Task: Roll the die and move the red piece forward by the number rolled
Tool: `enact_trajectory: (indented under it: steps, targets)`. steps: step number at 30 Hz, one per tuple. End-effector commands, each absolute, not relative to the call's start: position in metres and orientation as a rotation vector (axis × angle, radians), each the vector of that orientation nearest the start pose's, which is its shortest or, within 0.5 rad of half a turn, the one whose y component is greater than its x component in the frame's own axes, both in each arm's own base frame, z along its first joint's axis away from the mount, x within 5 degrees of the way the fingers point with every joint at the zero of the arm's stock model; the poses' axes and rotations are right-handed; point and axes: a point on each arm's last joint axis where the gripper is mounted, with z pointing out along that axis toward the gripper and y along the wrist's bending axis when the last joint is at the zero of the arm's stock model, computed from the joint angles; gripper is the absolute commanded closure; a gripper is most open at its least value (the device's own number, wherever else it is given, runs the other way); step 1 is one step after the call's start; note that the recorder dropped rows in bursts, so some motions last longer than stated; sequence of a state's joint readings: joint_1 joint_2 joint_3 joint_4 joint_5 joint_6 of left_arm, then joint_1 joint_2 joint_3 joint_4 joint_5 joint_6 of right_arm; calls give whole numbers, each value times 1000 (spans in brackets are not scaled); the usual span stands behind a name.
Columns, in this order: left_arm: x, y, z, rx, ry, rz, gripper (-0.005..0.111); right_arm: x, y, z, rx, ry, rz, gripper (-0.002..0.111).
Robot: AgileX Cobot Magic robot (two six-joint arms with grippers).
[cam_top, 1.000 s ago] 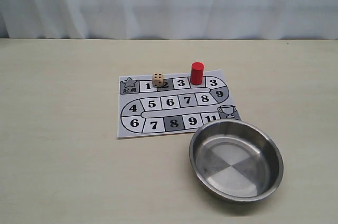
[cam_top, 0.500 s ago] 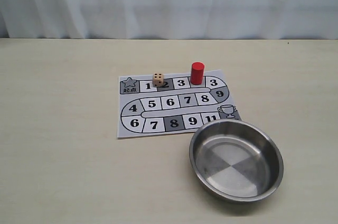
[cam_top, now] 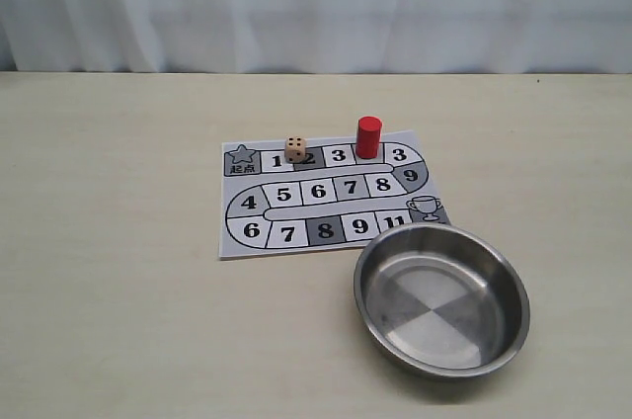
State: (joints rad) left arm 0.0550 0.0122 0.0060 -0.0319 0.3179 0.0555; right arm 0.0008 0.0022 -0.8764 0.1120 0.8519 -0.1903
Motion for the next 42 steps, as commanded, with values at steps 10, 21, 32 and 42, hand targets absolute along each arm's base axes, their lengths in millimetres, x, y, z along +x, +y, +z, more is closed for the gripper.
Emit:
enact_trajectory:
  steps: [10, 21, 32, 42]
  targets:
    - [55, 2, 185, -12, 1801, 44, 107, 24, 4, 300, -88, 1457, -24, 104]
    - [55, 2, 185, -12, 1801, 44, 107, 56, 0, 218, -91, 1426, -109, 104]
    - [55, 2, 185, -12, 1801, 44, 107, 56, 0, 211, -105, 1501, -102, 104]
    - [55, 2, 185, -12, 1801, 44, 107, 56, 2, 204, -114, 1582, -84, 104]
